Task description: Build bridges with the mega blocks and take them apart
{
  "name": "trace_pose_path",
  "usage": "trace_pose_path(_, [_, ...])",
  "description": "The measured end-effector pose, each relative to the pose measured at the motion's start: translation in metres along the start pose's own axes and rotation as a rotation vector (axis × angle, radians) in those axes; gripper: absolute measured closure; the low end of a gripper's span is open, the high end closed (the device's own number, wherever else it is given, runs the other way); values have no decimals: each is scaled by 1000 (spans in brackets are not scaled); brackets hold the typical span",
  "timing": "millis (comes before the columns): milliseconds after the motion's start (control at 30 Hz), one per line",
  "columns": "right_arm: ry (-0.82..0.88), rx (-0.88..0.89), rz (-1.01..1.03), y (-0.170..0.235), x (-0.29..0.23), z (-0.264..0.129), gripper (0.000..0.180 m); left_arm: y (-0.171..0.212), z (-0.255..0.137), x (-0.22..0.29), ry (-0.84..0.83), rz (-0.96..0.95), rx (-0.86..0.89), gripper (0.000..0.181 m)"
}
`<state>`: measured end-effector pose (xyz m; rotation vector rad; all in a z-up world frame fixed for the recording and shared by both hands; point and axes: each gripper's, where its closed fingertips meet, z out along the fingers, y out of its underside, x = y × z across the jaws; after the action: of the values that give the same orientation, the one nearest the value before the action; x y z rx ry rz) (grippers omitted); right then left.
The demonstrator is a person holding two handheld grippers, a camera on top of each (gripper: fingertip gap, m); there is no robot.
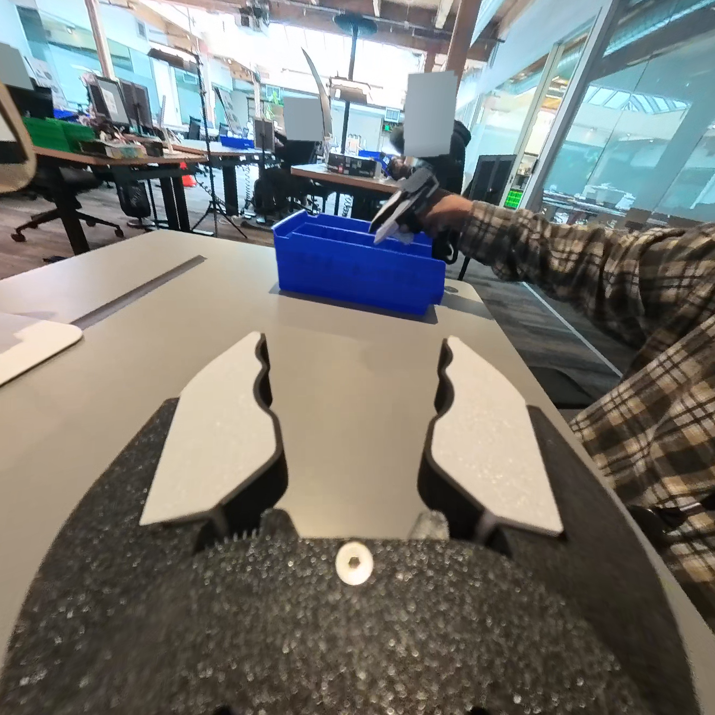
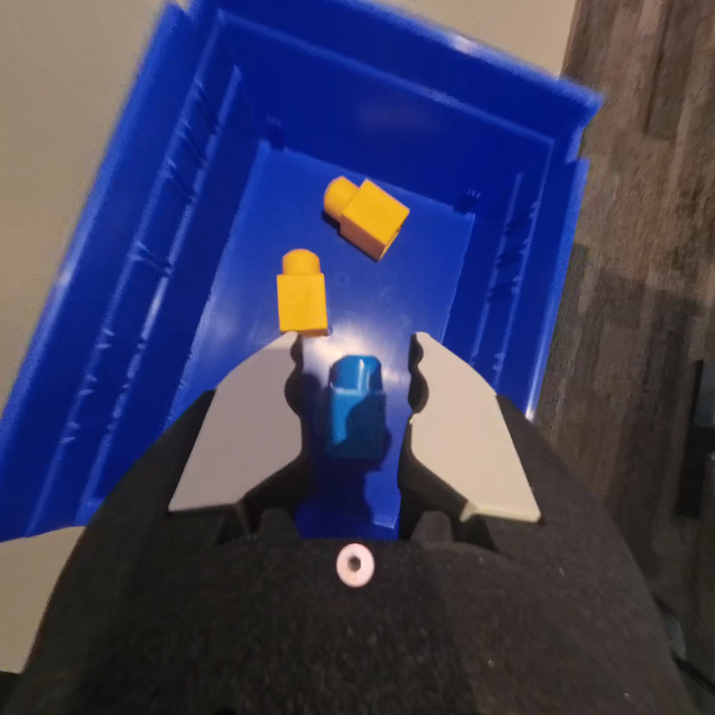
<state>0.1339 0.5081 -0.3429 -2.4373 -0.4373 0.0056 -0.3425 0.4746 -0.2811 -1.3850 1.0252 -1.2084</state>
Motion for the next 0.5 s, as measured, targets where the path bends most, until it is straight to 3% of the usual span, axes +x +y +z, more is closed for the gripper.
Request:
trace_pose_path(133, [11,266,-18,-44,-16,-47,104,-7,-5,-6,-51,47,45,97])
trace_pose_path(300, [-16,645,-152,-102,-85,-112,85,-19,-11,-8,-107,81,89,92])
trace_pose_path(400, [-82,796,-211,-119,-139,-125,70,-26,-19,-12,-160,81,77,91])
trace_pose_path(500, [-187,823,-232,-124,-191,-114,51,-41,-41,-17,-276,63,54,77])
